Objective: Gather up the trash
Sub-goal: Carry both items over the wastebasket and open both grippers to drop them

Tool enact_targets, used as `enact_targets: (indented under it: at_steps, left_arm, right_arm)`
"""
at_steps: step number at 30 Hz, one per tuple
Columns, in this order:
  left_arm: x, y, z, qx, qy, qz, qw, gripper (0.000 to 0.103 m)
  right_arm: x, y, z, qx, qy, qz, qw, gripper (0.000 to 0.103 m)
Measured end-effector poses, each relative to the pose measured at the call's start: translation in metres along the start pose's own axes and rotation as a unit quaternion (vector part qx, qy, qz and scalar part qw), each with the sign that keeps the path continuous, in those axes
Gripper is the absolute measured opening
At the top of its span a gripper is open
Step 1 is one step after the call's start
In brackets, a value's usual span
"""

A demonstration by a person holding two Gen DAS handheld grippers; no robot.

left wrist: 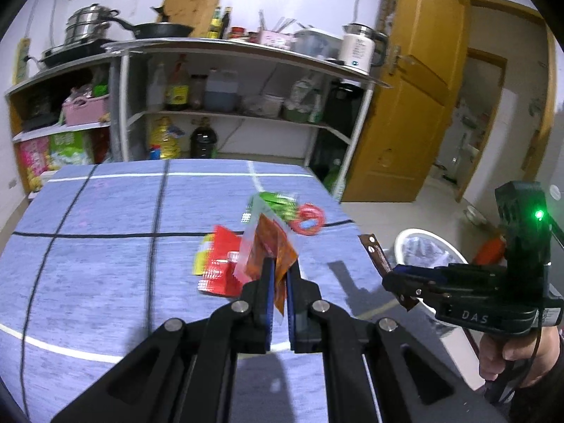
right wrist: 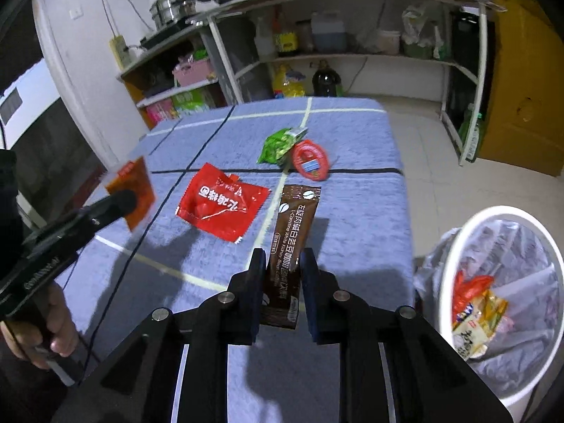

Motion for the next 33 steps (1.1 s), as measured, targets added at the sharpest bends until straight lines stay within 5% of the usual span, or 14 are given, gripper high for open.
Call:
enact_targets:
  at_steps: [20,33]
  left_arm:
    - [0.07,0.152,-0.002,0.045,-0.043,0.105,0.9925,0.006]
    - [0.139,0.224,0.007,0.069,-0.099,0.149,0.9813,0.007]
  right_arm:
    - [-0.072,0.145,0.04,0.083,0.045,0.071,0.993,0.021]
    - [-0.063,0.214,0.066,0.15,0.013,0.089,0.985,0.021]
Point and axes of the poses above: each gripper's, at about its wrist camera, not at the fingertips, and x roughly the way its jaws point, y to its right, z to its underside, the point moved 2 cm from there along x, roughly the way its jaws point, and after that the axes turned 6 degrees about z, right-handed, at the moved point
